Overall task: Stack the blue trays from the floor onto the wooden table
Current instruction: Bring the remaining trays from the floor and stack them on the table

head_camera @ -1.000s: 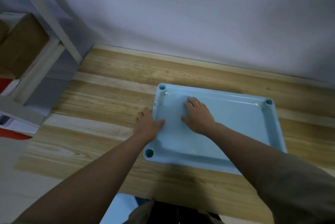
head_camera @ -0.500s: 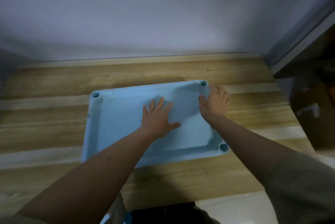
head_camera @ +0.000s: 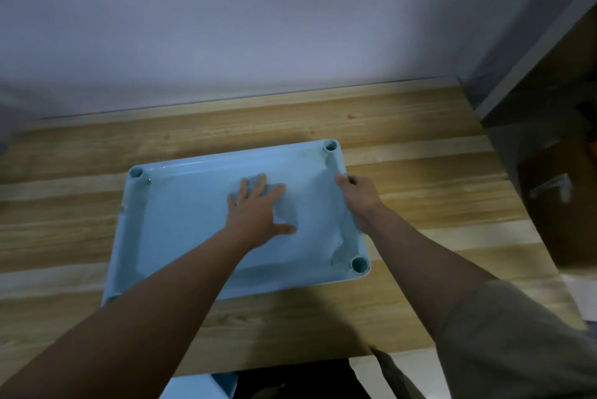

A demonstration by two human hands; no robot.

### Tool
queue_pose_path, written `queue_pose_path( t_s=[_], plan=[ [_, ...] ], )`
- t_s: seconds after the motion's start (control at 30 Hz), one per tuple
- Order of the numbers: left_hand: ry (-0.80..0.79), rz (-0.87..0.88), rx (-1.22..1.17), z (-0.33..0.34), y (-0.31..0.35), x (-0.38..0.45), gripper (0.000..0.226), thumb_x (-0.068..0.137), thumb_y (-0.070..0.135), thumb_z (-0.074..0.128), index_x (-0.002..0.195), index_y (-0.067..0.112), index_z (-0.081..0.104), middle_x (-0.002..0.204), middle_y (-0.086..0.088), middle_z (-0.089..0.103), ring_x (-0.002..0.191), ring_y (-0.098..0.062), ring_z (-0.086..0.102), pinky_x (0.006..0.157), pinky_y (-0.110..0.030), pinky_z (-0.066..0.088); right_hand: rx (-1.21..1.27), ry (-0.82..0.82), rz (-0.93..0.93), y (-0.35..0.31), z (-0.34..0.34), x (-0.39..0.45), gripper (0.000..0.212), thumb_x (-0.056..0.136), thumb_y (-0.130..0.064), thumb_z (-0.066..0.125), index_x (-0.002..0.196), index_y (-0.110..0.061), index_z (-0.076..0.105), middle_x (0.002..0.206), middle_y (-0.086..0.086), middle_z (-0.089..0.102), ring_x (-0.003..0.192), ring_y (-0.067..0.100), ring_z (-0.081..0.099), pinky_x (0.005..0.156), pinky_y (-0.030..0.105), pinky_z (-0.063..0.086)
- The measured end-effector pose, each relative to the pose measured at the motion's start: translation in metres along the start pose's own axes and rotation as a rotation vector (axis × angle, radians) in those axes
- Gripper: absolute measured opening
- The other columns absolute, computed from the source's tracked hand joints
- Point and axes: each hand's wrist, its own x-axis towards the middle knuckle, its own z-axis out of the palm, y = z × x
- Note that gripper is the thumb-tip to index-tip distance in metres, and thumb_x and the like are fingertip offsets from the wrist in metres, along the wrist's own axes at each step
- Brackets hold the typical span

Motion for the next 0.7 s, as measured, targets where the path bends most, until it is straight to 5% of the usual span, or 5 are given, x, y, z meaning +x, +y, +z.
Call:
queue_pose_path(
  t_s=[0.23,0.47,0.6,0.7],
  plan=[
    [0.022,-0.016,0.003,0.004,-0.002,-0.007,0.096,0.078,0.067,0.06,0.153,0.037,0.009,0.162,0.001,-0.009,0.148,-0.03,-0.012,0.117,-0.058,0.005,-0.197,-0.062,0.04,0.013,-0.015,-0.007,0.051,0.09,-0.056,0.052,0.095,-0.006,0.064,0.096,0.008,0.066,0.087,0.026,0.064,0.072,0.037,0.051],
    [0.292,-0.102,-0.049,0.033,0.012,-0.042,0.072,0.087,0.06,0.052,0.147,0.026,0.034,0.158,-0.006,0.02,0.146,-0.027,0.013,0.119,-0.039,0.013,-0.272,-0.122,-0.008,0.051,-0.022,-0.03,0.062,0.088,-0.063,0.046,0.117,-0.01,0.056,0.112,0.005,0.06,0.098,0.024,0.06,0.085,0.041,0.053],
    [0.329,-0.104,-0.02,0.051,0.022,-0.061,0.066,0.092,0.057,0.045,0.148,0.024,0.034,0.158,-0.007,0.022,0.146,-0.027,0.015,0.12,-0.039,0.013,-0.236,-0.138,-0.007,0.07,-0.025,-0.043,0.054,0.09,-0.06,0.049,0.116,-0.013,0.052,0.114,0.005,0.059,0.1,0.024,0.059,0.089,0.044,0.053],
    [0.32,-0.078,0.008,0.061,0.025,-0.071,0.063,0.097,0.053,0.036,0.151,0.022,0.028,0.16,-0.007,0.017,0.147,-0.026,0.011,0.12,-0.041,0.012,-0.216,-0.124,-0.044,0.078,-0.024,-0.051,0.053,0.092,-0.057,0.047,0.115,-0.009,0.051,0.109,0.008,0.059,0.089,0.021,0.058,0.072,0.036,0.049]
  ],
)
